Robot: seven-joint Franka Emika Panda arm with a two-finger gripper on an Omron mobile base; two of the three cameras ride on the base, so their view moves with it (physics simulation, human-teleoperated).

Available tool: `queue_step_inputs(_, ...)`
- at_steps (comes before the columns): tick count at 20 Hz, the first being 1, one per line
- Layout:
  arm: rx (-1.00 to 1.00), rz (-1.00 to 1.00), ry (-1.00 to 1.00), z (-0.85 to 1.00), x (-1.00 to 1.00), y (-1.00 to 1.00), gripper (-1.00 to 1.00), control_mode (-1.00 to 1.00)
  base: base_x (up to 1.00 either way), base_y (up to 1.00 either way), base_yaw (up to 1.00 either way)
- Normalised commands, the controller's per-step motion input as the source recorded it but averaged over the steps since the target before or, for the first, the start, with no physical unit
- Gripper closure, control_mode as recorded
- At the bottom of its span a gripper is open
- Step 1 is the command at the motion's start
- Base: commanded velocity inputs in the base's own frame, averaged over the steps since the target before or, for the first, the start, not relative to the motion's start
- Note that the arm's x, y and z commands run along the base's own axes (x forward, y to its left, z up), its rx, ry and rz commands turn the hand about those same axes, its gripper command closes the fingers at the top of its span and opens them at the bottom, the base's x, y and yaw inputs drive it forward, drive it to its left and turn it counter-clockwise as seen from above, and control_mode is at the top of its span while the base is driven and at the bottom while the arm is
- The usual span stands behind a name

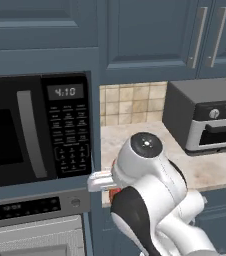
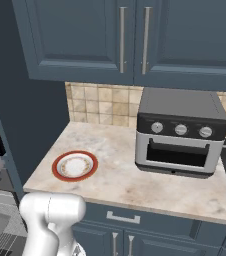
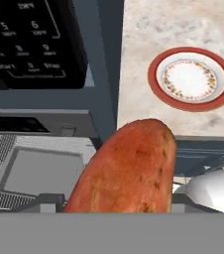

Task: Place the sweet potato on the bottom rack of the oven.

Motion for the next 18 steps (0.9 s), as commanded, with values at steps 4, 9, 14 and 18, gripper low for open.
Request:
queue_step_inputs(4, 0.00, 0.09, -0.10, -0.27, -0.89, 1.00, 1.00, -1.00, 0.00, 0.00, 0.00)
queue_step_inputs(9, 0.01, 0.08, -0.05, -0.68, -0.33, 1.00, 1.00, -1.00, 0.00, 0.00, 0.00)
queue_step_inputs(14, 0.06, 0.01, 0.00, -0.95, 0.05, 1.00, 1.00, -1.00, 0.00, 0.00, 0.00)
queue_step_inputs(18, 0.05, 0.00, 0.00, -0.97, 0.15, 1.00, 1.00, -1.00, 0.00, 0.00, 0.00)
